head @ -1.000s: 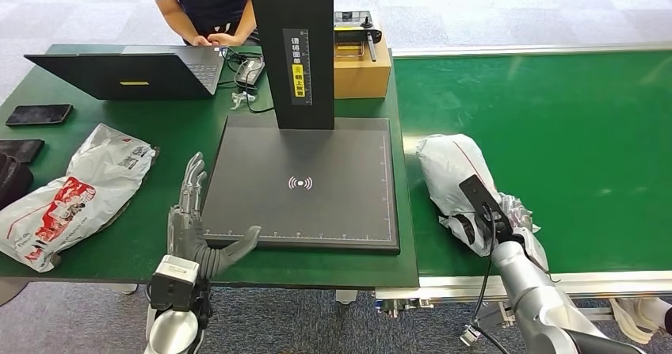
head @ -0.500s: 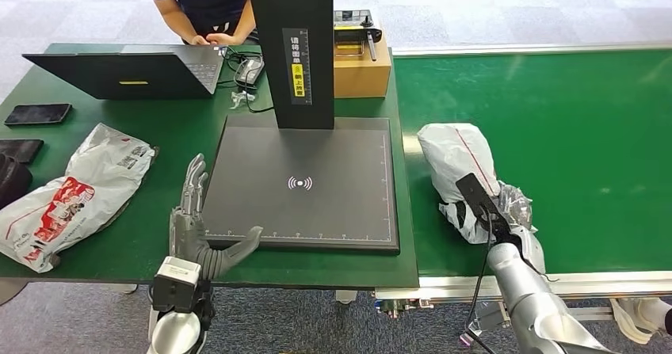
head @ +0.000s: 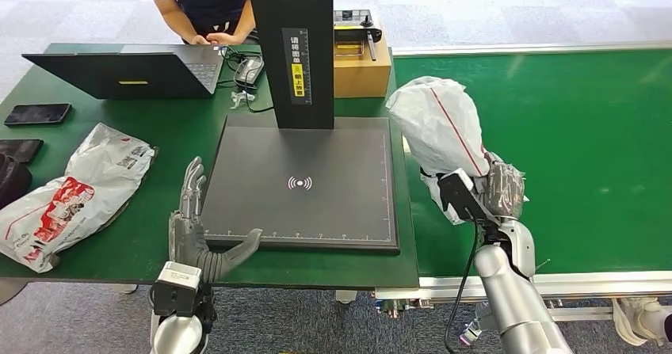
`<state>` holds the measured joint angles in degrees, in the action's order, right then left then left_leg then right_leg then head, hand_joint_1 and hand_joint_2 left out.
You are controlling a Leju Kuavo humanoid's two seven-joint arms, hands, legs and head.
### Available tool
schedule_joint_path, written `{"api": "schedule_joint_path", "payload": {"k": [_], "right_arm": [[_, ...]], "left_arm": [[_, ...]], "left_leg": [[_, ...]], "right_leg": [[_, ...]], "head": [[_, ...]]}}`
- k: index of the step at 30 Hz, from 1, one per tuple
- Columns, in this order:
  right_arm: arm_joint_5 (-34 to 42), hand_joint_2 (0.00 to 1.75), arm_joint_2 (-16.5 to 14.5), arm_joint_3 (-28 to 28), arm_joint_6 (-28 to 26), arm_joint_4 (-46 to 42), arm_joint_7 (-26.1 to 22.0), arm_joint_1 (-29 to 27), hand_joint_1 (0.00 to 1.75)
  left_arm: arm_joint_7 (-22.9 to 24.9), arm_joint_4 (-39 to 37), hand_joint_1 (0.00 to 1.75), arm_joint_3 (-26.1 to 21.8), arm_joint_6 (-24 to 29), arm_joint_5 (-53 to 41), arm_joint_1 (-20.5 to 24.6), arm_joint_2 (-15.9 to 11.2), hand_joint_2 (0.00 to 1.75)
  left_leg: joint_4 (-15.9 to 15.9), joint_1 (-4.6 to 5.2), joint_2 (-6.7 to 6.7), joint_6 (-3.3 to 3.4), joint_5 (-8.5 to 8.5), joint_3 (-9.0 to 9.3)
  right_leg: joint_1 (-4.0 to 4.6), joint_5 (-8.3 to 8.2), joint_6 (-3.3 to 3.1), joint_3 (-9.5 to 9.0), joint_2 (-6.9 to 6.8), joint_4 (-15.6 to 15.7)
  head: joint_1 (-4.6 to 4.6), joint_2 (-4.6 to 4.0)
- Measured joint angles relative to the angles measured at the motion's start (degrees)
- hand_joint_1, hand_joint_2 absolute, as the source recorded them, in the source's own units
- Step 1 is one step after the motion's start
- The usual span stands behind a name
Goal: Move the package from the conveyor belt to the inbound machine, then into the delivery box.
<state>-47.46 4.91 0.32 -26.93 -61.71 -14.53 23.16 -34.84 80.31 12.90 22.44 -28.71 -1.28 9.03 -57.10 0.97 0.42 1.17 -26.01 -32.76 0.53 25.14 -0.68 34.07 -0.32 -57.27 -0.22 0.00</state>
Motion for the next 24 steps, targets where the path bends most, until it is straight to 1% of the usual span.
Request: {"api": "schedule_joint_path", "payload": {"k": [6,12,14,19,24], "right_arm": [[-1.98,1.75,-0.1,4.44,-0.69,-6.92,-0.57,-1.53,1.75],[-4.08,1.75,-0.1,8.29,-2.48,-8.72,-0.64,-1.25,1.75],[-4.08,1.75,-0.09,9.55,-2.55,-8.33,-0.73,-0.37,1.75],[-4.18,1.75,-0.14,12.45,-2.33,-5.22,-0.65,4.08,1.75],[-3.96,1.75,-0.89,14.6,-1.61,0.27,-1.5,8.28,1.75]], "left_arm": [[-0.89,-0.42,0.0,0.27,0.88,0.63,-0.08,0.02,1.75],[-2.91,-1.43,0.0,1.01,3.26,2.95,0.1,-0.06,1.75],[-3.53,-1.97,0.0,1.25,4.32,4.02,0.37,-0.18,1.75],[-4.29,-2.9,0.0,1.96,6.14,5.76,1.04,-0.49,1.75],[-4.97,-3.9,0.0,2.58,8.23,7.35,1.71,-0.86,1.75]], "left_leg": [[0.0,0.0,0.01,0.0,0.0,0.01],[0.0,0.0,0.01,0.0,0.0,-0.01],[0.0,0.0,0.02,0.0,0.0,-0.02],[0.0,0.0,0.02,0.0,0.03,-0.01],[0.0,0.0,0.03,0.0,0.03,-0.03]], "right_leg": [[0.0,0.0,0.0,0.0,0.01,0.0],[0.0,0.0,0.0,0.0,0.01,0.0],[0.0,-0.01,0.0,0.0,0.02,0.0],[0.0,-0.01,0.0,0.0,0.02,-0.01],[0.0,-0.01,0.0,0.01,0.03,-0.02]], "head": [[0.0,0.0],[0.0,0.0],[0.0,0.0],[0.0,0.0],[0.01,0.0]]}}
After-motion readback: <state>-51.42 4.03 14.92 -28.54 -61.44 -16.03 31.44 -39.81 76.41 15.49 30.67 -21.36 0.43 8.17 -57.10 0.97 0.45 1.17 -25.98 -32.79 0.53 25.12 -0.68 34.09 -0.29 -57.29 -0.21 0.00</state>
